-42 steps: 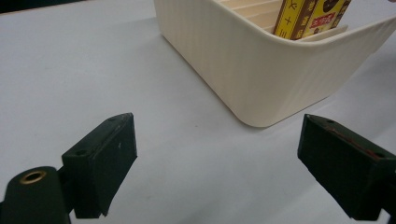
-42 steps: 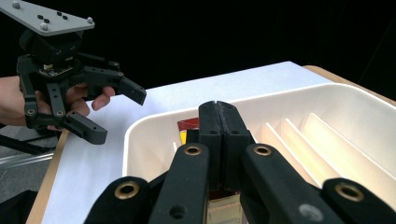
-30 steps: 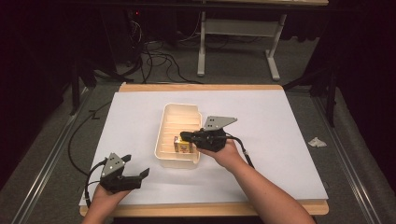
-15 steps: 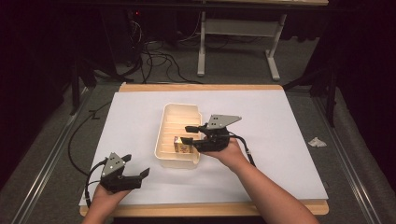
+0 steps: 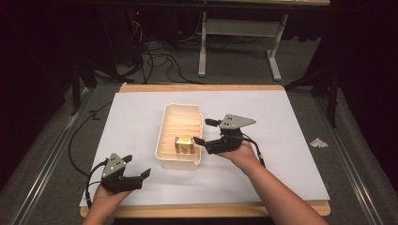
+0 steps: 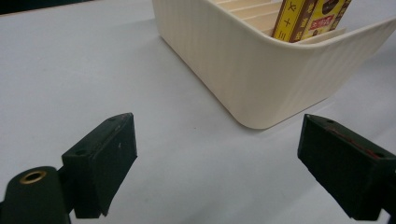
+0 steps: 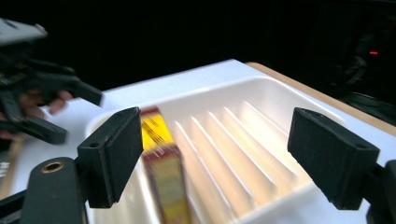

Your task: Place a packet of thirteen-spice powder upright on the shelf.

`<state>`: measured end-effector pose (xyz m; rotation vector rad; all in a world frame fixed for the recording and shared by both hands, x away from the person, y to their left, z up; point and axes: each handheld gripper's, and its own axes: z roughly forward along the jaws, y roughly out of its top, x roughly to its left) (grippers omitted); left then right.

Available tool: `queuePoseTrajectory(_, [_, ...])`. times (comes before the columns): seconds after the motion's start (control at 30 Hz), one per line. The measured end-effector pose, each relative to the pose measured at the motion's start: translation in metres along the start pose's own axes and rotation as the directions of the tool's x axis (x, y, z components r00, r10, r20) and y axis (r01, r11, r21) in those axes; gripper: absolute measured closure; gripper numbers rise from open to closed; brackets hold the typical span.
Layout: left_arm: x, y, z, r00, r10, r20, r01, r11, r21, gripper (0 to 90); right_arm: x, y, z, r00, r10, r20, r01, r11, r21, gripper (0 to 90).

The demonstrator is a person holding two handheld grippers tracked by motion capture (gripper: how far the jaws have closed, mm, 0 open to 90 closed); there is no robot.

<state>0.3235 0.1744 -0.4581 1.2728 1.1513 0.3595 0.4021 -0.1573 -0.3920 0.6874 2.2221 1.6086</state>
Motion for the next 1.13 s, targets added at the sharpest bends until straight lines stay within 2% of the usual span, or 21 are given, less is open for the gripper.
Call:
queuePoseTrajectory(0.07, [0.0,0.0,0.001,1.0,-0.002,0.001,0.002,1.0,-0.001,12.5,-0.003,-0.003,-0.007,0.9997,-0.011,0.023,0.011,1.0,0.005,18.8])
queuePoseTrajectory(0.2, [0.0,0.0,0.002,1.0,-0.006,0.002,0.006,1.0,-0.001,12.5,-0.01,-0.013,-0.028,0.9968,0.002,0.08,-0.004,1.0,0.023,18.7])
queuePoseTrajectory(0.3, [0.0,0.0,0.004,1.0,-0.002,0.004,0.002,1.0,0.003,12.5,-0.016,-0.025,-0.048,0.9912,0.004,0.132,-0.009,0.999,0.039,18.8])
queuePoseTrajectory(0.53, [-0.001,0.0,0.007,1.0,-0.005,0.005,0.005,1.0,0.002,12.5,-0.022,-0.05,-0.093,0.9717,0.026,0.235,-0.041,0.998,0.056,18.8])
queuePoseTrajectory(0.6, [-0.001,0.0,0.008,1.0,-0.005,0.007,0.005,1.0,0.003,12.5,-0.021,-0.061,-0.109,0.9626,0.03,0.269,-0.049,0.997,0.063,18.5])
queuePoseTrajectory(0.73, [-0.002,-0.001,0.011,0.9999,-0.005,0.01,0.005,1.0,0.007,12.5,-0.021,-0.078,-0.13,0.9509,0.045,0.306,-0.067,0.996,0.063,18.0])
queuePoseTrajectory(0.83, [-0.003,-0.002,0.012,0.9999,-0.001,0.012,0.0,0.9999,0.014,12.5,-0.021,-0.09,-0.14,0.9428,0.05,0.329,-0.077,0.995,0.068,18.1])
queuePoseTrajectory(0.97, [-0.006,-0.003,0.012,0.9999,0.001,0.017,-0.002,0.9999,0.015,12.5,-0.026,-0.098,-0.145,0.9388,0.096,0.331,-0.119,0.992,0.05,17.8])
queuePoseTrajectory(1.13, [-0.004,-0.002,0.01,1.0,0.0,0.008,0.0,1.0,0.01,12.5,-0.028,-0.099,-0.141,0.9406,0.103,0.323,-0.126,0.991,0.049,18.0])
